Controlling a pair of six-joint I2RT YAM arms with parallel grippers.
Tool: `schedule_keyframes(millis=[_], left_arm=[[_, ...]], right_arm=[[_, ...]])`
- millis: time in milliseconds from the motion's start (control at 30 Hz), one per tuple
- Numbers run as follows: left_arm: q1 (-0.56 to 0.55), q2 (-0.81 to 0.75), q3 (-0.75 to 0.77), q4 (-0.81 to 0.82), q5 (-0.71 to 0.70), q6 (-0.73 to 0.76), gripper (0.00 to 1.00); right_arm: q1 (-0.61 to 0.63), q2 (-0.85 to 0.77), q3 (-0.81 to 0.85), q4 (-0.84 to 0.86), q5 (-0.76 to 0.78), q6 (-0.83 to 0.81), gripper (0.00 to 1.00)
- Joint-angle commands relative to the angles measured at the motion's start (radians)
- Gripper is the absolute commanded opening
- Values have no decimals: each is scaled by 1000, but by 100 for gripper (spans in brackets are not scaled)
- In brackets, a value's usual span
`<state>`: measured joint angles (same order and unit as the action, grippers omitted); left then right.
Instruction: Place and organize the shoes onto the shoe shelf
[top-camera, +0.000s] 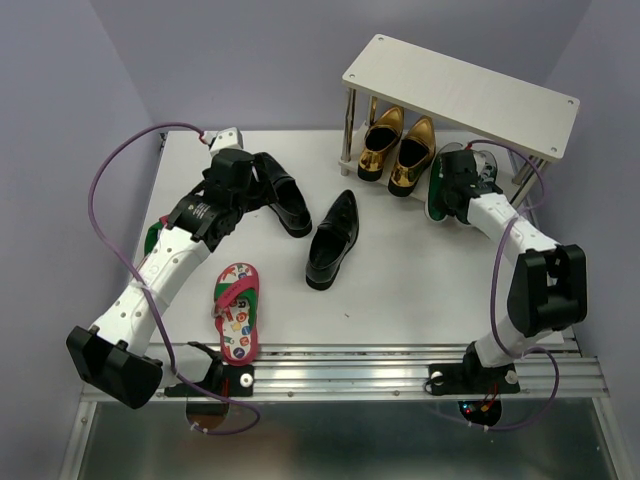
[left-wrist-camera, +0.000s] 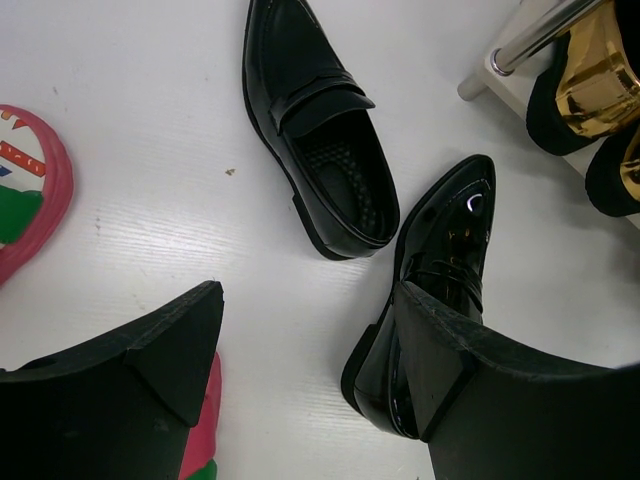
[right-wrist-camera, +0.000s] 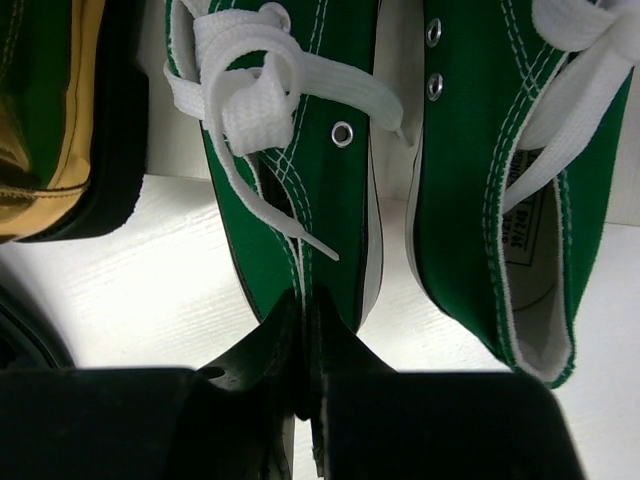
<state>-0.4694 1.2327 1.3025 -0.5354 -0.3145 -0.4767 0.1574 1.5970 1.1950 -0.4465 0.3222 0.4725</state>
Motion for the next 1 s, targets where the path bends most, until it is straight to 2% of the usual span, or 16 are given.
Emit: schedule_keyframes(millis=[0,433,467,500,600,667,733,800,833,967], left_arm=[[5,-44,-5,20,-18,4,79],[6,-55,-19,17,-23,4,79],[5,-56,-19,17,-21,4,79],[6,-59,-22,17,-23,4,79],[5,-65,-26,17,-28,6,79],[6,-67,-29,17,-29,7,79],[6,-67,-31,15,-31,7,79],[5,-67,-34,18,-28,7,79],[6,-67,-35,23,-26,6,79],[6,-64,-52,41,-8,7,79]], right_arm=[[-15,6,104,109,107,14,1],[-15,18,115,97,156,69,2],[-15,21,114,95,153,69,7],[-15,26,107,94,149,69,22],[-15,17,95,94,143,69,26],[-15,1,84,94,135,64,41],[-15,-32,77,85,118,58,43],[-15,-60,72,74,101,54,52],[-15,-90,63,60,80,54,60],[-15,-187,28,40,26,45,70]])
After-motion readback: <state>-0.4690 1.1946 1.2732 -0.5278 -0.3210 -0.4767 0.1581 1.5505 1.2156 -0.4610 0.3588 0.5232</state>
